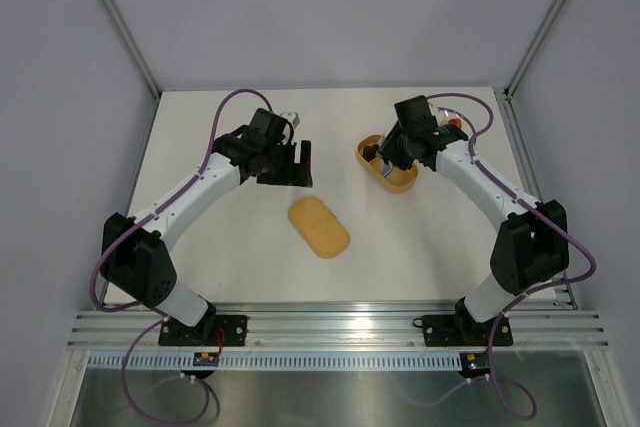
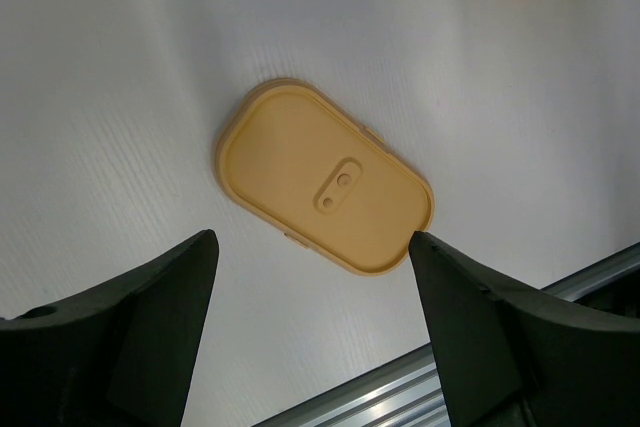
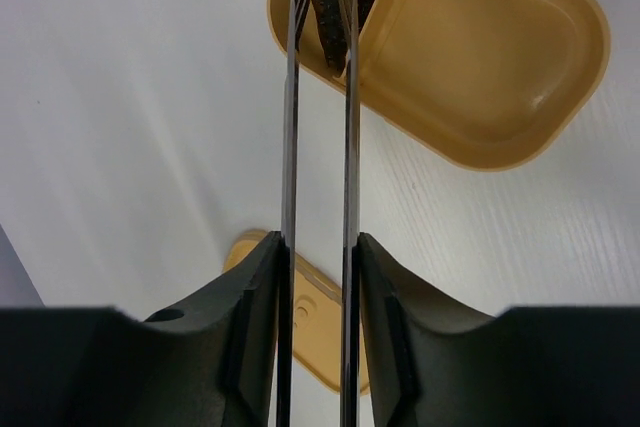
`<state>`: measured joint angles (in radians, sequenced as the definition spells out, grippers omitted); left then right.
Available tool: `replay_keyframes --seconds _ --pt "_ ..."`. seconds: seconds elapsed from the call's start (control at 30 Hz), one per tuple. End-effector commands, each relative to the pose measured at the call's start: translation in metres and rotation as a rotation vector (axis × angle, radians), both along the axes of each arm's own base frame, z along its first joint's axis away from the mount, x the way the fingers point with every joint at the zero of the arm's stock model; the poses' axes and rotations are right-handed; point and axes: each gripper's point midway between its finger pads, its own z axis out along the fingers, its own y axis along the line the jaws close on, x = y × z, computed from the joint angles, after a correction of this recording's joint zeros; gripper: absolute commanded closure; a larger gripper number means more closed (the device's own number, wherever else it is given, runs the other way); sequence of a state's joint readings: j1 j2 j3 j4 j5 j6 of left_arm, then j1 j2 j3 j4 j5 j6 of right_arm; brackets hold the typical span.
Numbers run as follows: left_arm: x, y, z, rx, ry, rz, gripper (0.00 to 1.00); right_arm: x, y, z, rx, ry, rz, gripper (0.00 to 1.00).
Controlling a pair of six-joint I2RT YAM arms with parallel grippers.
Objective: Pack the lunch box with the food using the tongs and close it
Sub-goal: Place the fake food in the packing box.
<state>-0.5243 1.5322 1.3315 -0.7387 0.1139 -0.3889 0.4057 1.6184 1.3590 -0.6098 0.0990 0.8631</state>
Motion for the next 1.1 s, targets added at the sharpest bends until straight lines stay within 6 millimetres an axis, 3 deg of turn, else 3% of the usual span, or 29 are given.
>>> replay_keyframes --seconds 0.0,0.2,0.43,0.73,0.93,1.07 --pt "0.005 0.000 0.017 -0.032 -0.069 -0.005 0.19 0.006 -0.004 0.029 -0.014 -0.085 -0.013 0.60" --pt "0.005 0.000 0.016 -0.029 -0.065 -0.003 0.19 0.011 0.008 0.023 0.008 -0.066 0.040 0.75" --pt "0.006 -0.001 0.015 -0.026 -0.064 -0.007 0.19 0.011 0.018 0.008 0.020 -0.028 0.087 0.76" --pt "0.006 -0.001 0.012 -0.024 -0.056 -0.009 0.19 0.010 0.017 -0.015 -0.002 0.027 0.081 0.76" --pt "0.007 -0.002 0.013 -0.029 -0.055 -0.009 0.19 0.012 0.016 0.008 0.001 -0.023 0.092 0.76" --pt "0.007 -0.003 0.014 -0.030 -0.056 -0.011 0.19 0.017 0.009 0.041 -0.028 -0.096 0.082 0.76"
